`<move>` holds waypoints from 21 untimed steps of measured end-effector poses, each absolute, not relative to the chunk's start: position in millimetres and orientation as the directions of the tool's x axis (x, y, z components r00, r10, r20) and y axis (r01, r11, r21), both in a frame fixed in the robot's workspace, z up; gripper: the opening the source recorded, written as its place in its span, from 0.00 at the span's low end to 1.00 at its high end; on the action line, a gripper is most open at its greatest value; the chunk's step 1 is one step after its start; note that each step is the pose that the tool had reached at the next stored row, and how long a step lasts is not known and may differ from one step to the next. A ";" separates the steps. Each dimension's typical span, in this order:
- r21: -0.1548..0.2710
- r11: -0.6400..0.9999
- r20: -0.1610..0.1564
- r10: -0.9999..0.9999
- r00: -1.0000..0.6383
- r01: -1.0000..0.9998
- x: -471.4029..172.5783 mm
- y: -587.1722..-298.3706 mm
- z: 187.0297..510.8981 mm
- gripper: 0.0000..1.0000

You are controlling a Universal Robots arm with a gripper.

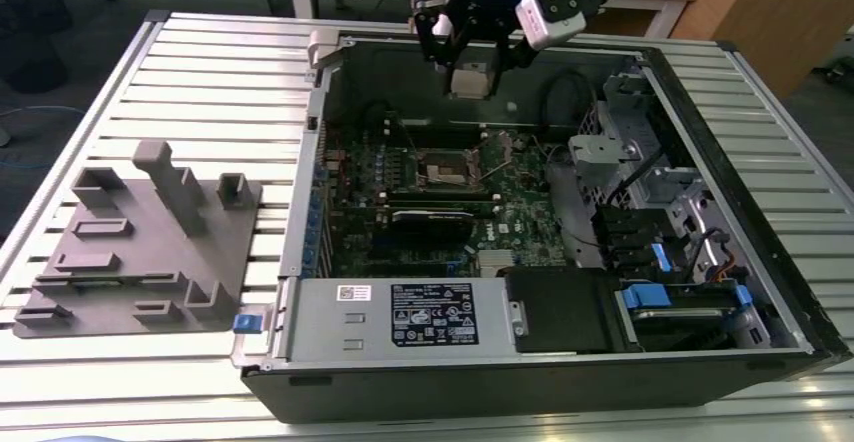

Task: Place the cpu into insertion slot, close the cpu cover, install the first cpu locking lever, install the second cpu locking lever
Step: 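Place the cpu into insertion slot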

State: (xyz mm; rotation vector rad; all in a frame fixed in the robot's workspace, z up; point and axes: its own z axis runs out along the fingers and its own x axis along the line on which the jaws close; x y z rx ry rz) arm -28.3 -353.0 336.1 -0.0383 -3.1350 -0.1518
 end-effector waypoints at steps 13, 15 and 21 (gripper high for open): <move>0.099 0.995 -0.001 0.024 -1.000 0.024 -33.2 -353.0 319.6 0.54; 0.099 0.995 -0.002 0.024 -1.000 0.024 -33.7 -353.0 315.9 0.54; 0.099 0.995 -0.003 0.024 -1.000 0.024 -34.7 -353.0 307.3 0.54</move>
